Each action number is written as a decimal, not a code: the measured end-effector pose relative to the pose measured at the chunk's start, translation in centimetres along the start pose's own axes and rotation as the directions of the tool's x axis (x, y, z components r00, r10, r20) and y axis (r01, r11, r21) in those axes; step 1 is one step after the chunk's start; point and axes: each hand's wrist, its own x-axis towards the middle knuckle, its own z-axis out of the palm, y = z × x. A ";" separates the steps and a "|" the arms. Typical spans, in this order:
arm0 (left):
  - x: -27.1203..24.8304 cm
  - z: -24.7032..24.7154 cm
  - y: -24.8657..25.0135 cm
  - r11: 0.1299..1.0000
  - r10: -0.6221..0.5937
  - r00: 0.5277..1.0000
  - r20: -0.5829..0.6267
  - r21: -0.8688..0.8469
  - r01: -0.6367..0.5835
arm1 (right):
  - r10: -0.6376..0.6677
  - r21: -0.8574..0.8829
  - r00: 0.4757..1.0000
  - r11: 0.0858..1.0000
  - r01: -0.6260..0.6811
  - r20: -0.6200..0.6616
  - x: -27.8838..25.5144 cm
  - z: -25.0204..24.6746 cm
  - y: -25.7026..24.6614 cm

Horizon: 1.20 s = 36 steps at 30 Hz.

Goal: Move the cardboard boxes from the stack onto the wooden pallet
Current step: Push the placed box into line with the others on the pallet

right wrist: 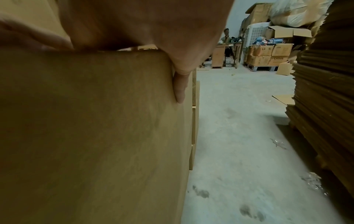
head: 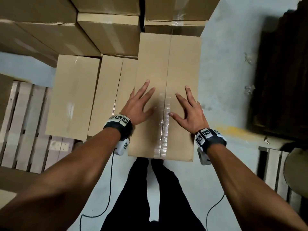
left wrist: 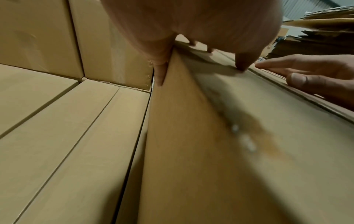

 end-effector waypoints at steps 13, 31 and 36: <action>-17.4 -7.1 4.9 0.970 -0.239 0.962 -0.135 -0.072 0.231 | -0.264 0.017 0.956 0.964 0.264 0.129 -6.2 -5.1 -12.4; -47.3 -17.5 -7.5 0.803 -0.570 0.613 -0.548 -0.214 0.556 | -0.692 0.120 0.612 0.694 0.710 0.383 -6.0 8.3 -44.5; -56.0 -18.7 -12.4 0.726 -0.654 0.492 -0.574 -0.295 0.621 | -0.734 0.151 0.509 0.624 0.767 0.449 -7.2 15.5 -53.9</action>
